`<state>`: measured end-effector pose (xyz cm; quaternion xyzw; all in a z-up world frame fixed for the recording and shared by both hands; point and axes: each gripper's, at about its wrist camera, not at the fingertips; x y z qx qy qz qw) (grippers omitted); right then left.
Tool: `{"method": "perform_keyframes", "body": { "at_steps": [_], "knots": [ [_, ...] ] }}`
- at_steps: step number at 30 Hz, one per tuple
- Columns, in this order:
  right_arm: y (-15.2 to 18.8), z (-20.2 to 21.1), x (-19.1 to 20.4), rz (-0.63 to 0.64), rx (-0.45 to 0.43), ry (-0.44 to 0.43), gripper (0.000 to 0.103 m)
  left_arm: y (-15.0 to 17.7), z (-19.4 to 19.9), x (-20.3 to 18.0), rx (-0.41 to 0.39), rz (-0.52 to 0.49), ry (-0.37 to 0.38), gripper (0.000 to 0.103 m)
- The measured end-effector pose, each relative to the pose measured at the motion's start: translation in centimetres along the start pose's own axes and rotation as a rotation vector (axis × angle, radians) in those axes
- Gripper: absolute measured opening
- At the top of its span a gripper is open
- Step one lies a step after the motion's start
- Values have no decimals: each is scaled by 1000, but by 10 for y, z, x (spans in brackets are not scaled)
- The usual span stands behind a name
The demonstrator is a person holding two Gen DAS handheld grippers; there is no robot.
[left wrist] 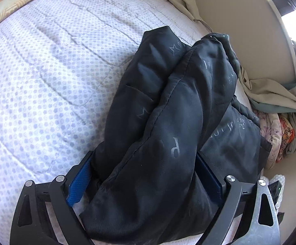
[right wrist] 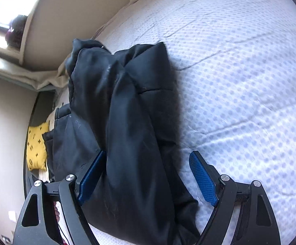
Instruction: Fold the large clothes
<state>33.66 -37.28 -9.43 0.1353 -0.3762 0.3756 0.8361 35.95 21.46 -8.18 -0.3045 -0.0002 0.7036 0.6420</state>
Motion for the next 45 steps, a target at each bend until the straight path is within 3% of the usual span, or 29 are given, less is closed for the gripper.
{"method": "perform_keyframes", "body": {
  "at_steps": [4, 7, 8, 14, 18, 26, 36, 37, 39, 43, 45],
  "knots": [
    [1, -7, 5, 45, -4, 3, 82, 1, -3, -3, -8, -12, 3, 92],
    [3, -12, 10, 60, 0, 1, 72, -5, -15, -10, -11, -18, 0, 88],
    [5, -14, 11, 57, 10, -9, 63, -5, -15, -11, -13, -21, 6, 83],
    [8, -20, 11, 25, 47, -37, 49, -5, -16, -17, -19, -15, 73, 62],
    [11, -21, 13, 9, 58, -41, 42, 2, -8, -16, -23, -12, 88, 56],
    [25, -4, 7, -34, 75, -22, 40, 23, 14, -16, -2, 1, 114, 52],
    [61, 31, -2, -44, 115, 43, 40, 62, 50, -17, 74, 16, 124, 53],
    [65, 34, -2, -41, 108, 52, 43, 63, 52, -18, 68, 6, 111, 56],
    [68, 43, -4, -23, 70, 95, 62, 64, 55, -19, 42, 3, 86, 63],
    [81, 71, 16, 104, -82, 201, 65, 65, 61, -17, 2, 5, 42, 74],
    [94, 95, 43, 246, -246, 267, 64, 63, 62, -22, -9, 2, 16, 77]
  ]
}}
Point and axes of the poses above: each gripper's, at about its wrist camera, not at the fingertips, and z roughly against the way its jaws point, x to its left, y to its underside, and after that the axes turned 15 degrees about -z, right-handed
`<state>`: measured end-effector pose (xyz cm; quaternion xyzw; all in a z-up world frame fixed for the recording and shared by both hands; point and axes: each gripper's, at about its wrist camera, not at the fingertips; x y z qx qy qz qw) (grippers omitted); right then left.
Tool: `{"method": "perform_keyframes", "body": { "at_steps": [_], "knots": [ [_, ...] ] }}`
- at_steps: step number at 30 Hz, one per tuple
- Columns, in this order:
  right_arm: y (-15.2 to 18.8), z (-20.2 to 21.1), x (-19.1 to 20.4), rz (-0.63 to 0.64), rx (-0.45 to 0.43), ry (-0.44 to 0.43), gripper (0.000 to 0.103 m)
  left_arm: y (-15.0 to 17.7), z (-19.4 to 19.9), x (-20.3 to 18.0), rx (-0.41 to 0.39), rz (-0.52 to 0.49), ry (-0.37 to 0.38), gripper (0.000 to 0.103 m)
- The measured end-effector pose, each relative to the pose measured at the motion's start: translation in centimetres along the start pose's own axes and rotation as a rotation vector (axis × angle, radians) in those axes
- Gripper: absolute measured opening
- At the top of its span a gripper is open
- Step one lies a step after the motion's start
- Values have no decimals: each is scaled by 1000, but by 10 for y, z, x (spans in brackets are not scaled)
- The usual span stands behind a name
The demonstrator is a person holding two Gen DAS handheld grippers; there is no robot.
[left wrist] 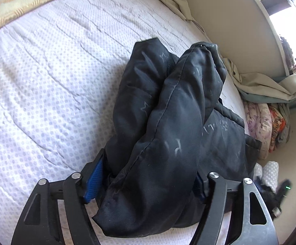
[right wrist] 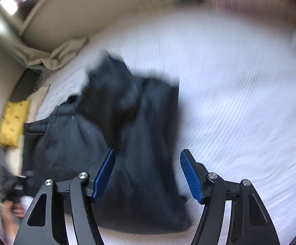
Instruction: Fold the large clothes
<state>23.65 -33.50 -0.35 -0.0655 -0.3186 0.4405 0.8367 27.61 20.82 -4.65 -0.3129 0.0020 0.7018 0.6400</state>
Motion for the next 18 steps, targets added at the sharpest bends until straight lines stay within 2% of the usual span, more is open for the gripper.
{"method": "perform_keyframes", "body": {
  "at_steps": [2, 4, 5, 6, 8, 10, 12, 18],
  "knots": [
    [4, 25, 29, 155, -154, -3, 63, -2, 2, 0, -13, 5, -12, 79],
    [11, 34, 55, 287, -228, -58, 55, -4, -1, 2, -16, 29, -6, 80],
    [13, 29, 68, 340, -230, -89, 46, -4, -2, 4, -17, 41, -4, 80],
    [16, 23, 72, 356, -215, -98, 37, -4, -3, 6, -16, 46, -4, 81],
    [16, -5, 75, 370, -150, -71, 25, -4, -4, 10, -13, 50, -7, 81],
    [18, -42, 71, 353, -90, 24, 24, -2, -5, 9, -14, 52, -8, 82],
    [18, -62, 64, 333, -62, 90, 15, -2, -7, 5, -15, 46, -9, 83],
    [19, -89, 37, 271, 6, 95, 12, -2, -18, 7, 2, 49, -7, 88]
  ]
}}
Point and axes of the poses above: each gripper's, at about its wrist camera, not at the fingertips, and z roughly against the way its jaws point, x to its left, y to its underside, and after that the axes turned 15 degrees about -z, right-handed
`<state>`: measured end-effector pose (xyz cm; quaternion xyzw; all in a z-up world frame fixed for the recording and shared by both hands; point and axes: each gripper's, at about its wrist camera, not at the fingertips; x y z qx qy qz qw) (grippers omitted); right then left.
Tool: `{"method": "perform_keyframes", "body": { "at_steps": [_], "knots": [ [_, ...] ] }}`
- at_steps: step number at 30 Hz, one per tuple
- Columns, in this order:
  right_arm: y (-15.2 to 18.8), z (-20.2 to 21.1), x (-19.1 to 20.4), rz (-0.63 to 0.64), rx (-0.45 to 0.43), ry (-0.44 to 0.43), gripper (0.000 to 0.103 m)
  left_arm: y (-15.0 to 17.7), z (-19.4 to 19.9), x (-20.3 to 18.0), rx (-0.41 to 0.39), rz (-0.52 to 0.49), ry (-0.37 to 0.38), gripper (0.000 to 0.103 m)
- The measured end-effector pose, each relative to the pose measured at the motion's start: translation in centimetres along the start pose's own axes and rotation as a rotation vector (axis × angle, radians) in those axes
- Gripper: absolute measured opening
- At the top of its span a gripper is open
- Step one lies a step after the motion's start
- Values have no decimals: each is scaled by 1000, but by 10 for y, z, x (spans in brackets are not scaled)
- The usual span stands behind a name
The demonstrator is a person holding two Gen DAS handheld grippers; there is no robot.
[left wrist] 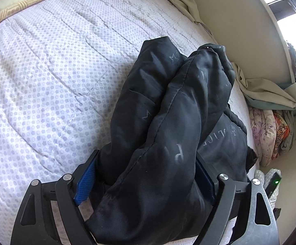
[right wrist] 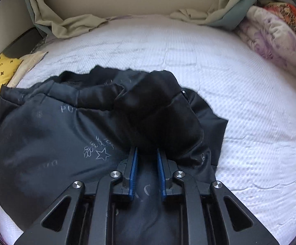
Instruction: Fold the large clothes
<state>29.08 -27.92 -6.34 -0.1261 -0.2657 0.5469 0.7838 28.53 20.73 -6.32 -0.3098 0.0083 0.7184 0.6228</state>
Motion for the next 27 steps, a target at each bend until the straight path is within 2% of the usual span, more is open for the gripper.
{"method": "perform_keyframes", "body": {
  "at_steps": [5, 8, 10, 11, 12, 13, 15, 17, 19, 20, 21, 24, 27],
  "knots": [
    [3, -7, -7, -35, 4, -24, 12, -1, 0, -1, -4, 14, 11, 88],
    [-3, 1, -7, -108, 18, -64, 14, 5, 6, 1, -9, 21, 23, 88],
    [-8, 21, -10, -148, -2, -77, 30, 10, 11, 3, -14, 38, 46, 88],
    [-8, 33, -8, -146, -33, -79, 45, 12, 12, 4, -17, 44, 56, 88],
    [-7, 47, -4, -131, -83, -72, 50, 14, 14, 5, -22, 50, 66, 88],
    [-4, 63, 3, -103, -135, -69, 50, 15, 14, 5, -27, 55, 77, 88],
    [6, 91, 21, -39, -192, -123, 50, 17, 12, 7, -35, 68, 92, 88],
    [22, 106, 42, 21, -184, -221, 50, 18, 8, 9, -39, 86, 96, 88],
    [38, 110, 61, 72, -144, -290, 45, 20, 4, 11, -54, 111, 101, 87],
    [46, 109, 71, 103, -121, -308, 39, 22, 3, 12, -61, 117, 100, 87],
    [52, 107, 79, 134, -110, -308, 34, 24, 2, 12, -76, 126, 93, 87],
    [64, 92, 100, 223, -114, -249, 27, 29, -1, 9, -98, 129, 83, 79],
    [71, 69, 103, 226, -75, -220, 26, 32, 0, 3, -117, 113, 88, 68]
  ]
}}
Point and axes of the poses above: each gripper's, at about its wrist camera, not at the fingertips, and z roughly against the way its jaws point, x to its left, y to its underside, and after that the axes turned 15 degrees about -z, right-handed
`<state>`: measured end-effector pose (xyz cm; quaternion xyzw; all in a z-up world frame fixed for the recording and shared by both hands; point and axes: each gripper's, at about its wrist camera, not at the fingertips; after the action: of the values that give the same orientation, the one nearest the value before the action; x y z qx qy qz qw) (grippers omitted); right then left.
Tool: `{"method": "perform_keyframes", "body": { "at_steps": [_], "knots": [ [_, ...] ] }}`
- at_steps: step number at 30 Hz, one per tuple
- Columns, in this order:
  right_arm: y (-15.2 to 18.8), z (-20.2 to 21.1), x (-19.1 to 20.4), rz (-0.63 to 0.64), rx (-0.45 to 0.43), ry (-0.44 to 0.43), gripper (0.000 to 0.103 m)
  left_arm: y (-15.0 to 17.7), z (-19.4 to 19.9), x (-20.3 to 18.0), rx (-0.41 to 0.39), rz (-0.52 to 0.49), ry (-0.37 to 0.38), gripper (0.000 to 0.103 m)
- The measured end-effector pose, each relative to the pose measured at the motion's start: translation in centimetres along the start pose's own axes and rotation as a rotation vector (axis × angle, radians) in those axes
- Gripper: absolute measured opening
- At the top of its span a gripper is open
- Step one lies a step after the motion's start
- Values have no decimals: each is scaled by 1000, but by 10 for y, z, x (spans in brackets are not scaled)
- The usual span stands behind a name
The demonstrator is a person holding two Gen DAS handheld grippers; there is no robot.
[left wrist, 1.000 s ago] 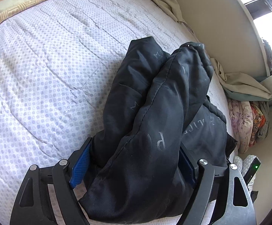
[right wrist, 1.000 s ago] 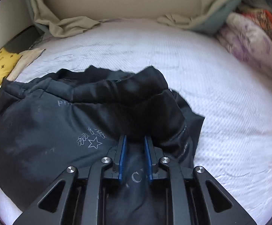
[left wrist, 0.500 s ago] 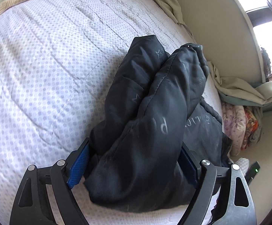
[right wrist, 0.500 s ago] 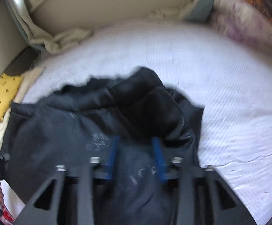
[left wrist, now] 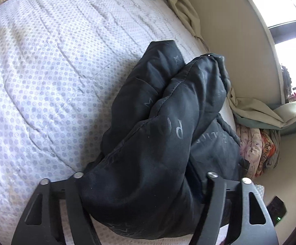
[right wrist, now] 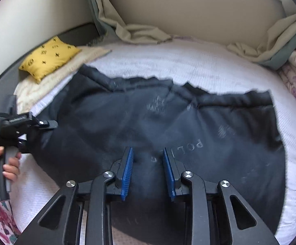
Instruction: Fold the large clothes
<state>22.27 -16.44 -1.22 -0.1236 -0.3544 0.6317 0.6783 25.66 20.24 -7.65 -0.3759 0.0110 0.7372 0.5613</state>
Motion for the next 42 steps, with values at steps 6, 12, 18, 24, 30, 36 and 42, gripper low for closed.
{"method": "perform_keyframes", "body": {
  "at_steps": [6, 12, 18, 24, 30, 36, 42],
  "knots": [
    [10, -10, 15, 58, -28, 72, 26, -2, 3, -12, -16, -32, 2, 60],
    [19, -31, 32, 131, 1, 100, 26, -8, 11, -32, -43, -110, -17, 53],
    [37, -54, 36, 188, -4, 146, 26, -5, 37, -97, -142, -366, -50, 46],
    [33, -57, 20, 87, 31, 69, 25, 11, 47, -163, -209, -507, -50, 37],
    [16, -51, -2, -31, 127, -28, 24, 30, 36, -244, -201, -648, -126, 36],
    [-11, -7, -55, -233, 196, -114, 30, 49, 12, -294, -170, -744, -169, 36],
    [-20, 49, -153, -668, 141, -434, 71, 81, -10, -324, -141, -847, -186, 36]
  ]
}}
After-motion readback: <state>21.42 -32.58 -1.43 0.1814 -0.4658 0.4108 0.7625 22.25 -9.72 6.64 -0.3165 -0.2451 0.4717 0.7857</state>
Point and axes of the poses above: each gripper's, at about its wrist camera, not at the fingertips, and z roughly against the way its jaws point, x to its left, y to its underside, and after that the axes turned 15 degrees about -z, right-handed
